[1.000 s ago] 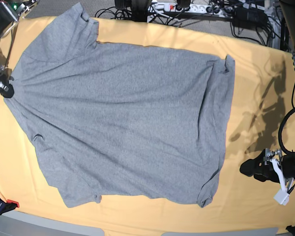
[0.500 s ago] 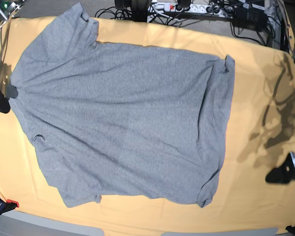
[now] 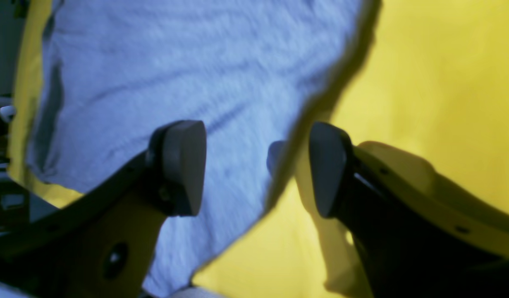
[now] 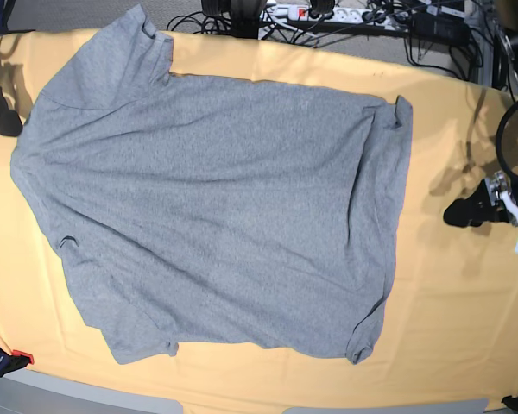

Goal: Layout the t-shirt on the table in an organized manner, then fold the t-shirt properly
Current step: 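Raise both grippers and move them to the shirt's shoulder corners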

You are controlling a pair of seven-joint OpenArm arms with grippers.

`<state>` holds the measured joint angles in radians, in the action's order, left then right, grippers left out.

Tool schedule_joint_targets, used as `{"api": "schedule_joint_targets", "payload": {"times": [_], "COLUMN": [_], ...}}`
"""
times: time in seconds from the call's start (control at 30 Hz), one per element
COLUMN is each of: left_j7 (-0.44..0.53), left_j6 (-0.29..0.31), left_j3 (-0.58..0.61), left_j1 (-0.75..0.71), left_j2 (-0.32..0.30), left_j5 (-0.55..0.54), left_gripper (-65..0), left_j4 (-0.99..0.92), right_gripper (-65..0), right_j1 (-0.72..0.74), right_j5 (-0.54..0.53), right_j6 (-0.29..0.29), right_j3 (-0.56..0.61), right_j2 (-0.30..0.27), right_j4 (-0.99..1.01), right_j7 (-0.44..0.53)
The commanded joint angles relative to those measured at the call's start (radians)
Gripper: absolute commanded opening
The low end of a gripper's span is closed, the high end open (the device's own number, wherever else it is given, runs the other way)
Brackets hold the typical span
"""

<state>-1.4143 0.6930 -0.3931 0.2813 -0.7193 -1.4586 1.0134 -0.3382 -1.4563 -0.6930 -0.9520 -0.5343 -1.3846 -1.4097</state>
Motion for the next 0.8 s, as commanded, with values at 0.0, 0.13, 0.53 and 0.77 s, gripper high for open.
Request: {"api": "schedule_joint_targets", "payload": {"times": [0.0,0.13,0.53,0.77], "left_j7": [0.018,0.018,0.018,0.018], "left_j6": [0.005,0.005,0.005,0.005], "left_j3": [-0.029,-0.061,-0.06,-0.059], "left_j1": [0.01,-0.028,-0.104,-0.106], "left_j2": [-0.044,-0.082,-0.128,-0.126], "left_j5": [-0.025,-0.025,-0.025,-0.025], "left_gripper": [-15.6,-15.6,-15.6,-15.6], "left_j4": [0.017,0.021,0.086,0.087], "right_gripper": [-24.3,-24.3,-24.3,-24.3], "right_j1": [-0.02,-0.094,-0.132,-0.133], "right_j5": [-0.027,-0.027,-0.027,-0.027], "right_j6": [-0.005,-0.005,-0.005,-0.005], "right_j3": [-0.023,-0.058,-0.063,-0.029], "right_j2": [-0.025,-0.016,0.172,0.212], "right_j4": [-0.021,-0.021,-0.021,-0.021], "right_j7": [0.013,0.013,0.013,0.013]}}
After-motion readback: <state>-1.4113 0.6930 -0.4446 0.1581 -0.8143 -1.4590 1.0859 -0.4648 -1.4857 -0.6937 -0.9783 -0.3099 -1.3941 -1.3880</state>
